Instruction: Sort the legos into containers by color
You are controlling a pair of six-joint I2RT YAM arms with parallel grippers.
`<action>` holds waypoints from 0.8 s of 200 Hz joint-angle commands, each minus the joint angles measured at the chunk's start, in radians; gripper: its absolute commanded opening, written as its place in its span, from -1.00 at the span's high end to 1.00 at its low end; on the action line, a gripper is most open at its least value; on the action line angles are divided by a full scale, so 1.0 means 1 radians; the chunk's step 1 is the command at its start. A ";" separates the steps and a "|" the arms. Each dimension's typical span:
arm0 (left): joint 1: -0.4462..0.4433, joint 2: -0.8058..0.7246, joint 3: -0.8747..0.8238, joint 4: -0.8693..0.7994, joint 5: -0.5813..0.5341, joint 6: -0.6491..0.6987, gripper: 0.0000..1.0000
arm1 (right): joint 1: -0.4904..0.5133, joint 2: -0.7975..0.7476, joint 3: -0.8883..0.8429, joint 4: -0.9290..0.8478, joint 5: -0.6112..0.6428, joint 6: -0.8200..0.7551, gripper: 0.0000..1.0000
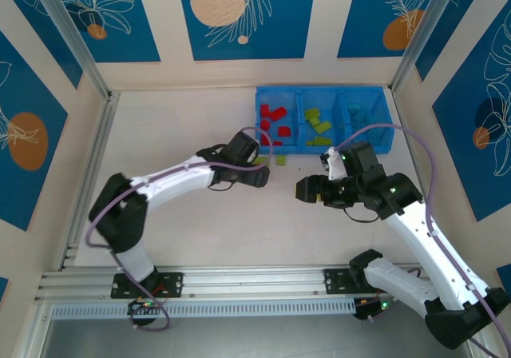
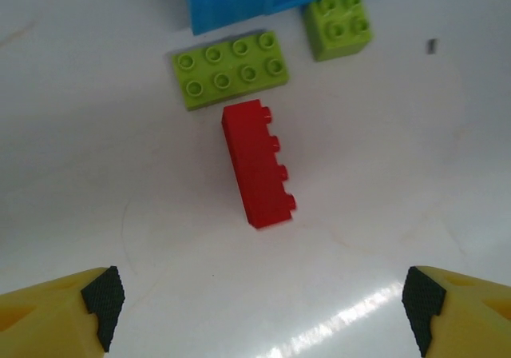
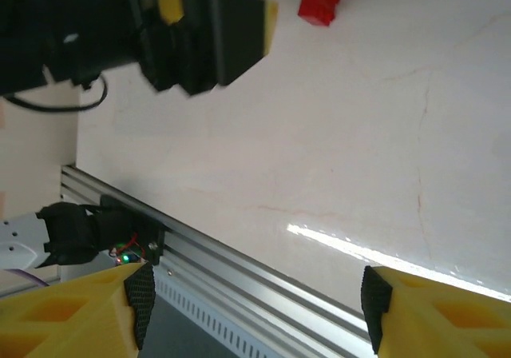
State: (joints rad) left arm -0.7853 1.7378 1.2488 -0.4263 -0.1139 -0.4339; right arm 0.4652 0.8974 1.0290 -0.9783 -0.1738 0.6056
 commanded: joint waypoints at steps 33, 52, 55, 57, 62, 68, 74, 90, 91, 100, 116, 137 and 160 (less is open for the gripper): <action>0.008 0.202 0.121 0.073 -0.006 -0.032 -0.48 | 0.024 0.006 -0.023 -0.023 0.044 0.017 -0.45; 0.008 0.244 0.148 0.067 -0.006 -0.032 -0.20 | 0.023 0.008 -0.024 -0.029 0.050 0.020 -0.45; 0.008 0.248 0.149 0.067 -0.006 -0.031 -0.16 | 0.024 0.006 -0.024 -0.030 0.052 0.020 -0.45; 0.008 0.250 0.150 0.066 -0.007 -0.032 -0.13 | 0.024 0.007 -0.024 -0.031 0.053 0.021 -0.45; 0.008 0.254 0.152 0.064 -0.007 -0.032 -0.06 | 0.025 0.005 -0.024 -0.031 0.058 0.023 -0.45; 0.010 0.257 0.151 0.064 -0.006 -0.032 0.00 | 0.026 0.004 -0.023 -0.032 0.062 0.026 -0.45; 0.011 0.261 0.153 0.063 -0.003 -0.032 0.04 | 0.026 0.004 -0.021 -0.031 0.067 0.029 -0.45; 0.022 0.282 0.163 0.048 0.042 -0.036 0.05 | 0.026 0.000 -0.013 -0.025 0.083 0.035 -0.45; 0.022 0.283 0.163 0.048 0.044 -0.037 0.05 | 0.026 0.001 -0.012 -0.024 0.084 0.036 -0.45; 0.025 0.291 0.169 0.039 0.053 -0.035 0.11 | 0.026 0.000 -0.007 -0.020 0.089 0.038 -0.45; 0.025 0.292 0.162 0.037 0.052 -0.032 0.26 | 0.026 0.000 0.001 -0.016 0.094 0.040 -0.45; 0.026 0.269 0.150 0.035 0.071 -0.028 0.45 | 0.026 -0.001 0.009 -0.016 0.101 0.046 -0.45; 0.025 0.197 0.128 0.022 0.133 -0.027 0.53 | 0.026 -0.004 0.021 -0.020 0.121 0.055 -0.45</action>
State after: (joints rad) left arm -0.7685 2.0098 1.3869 -0.3786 -0.0597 -0.4641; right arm 0.4854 0.9073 1.0138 -0.9886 -0.0772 0.6365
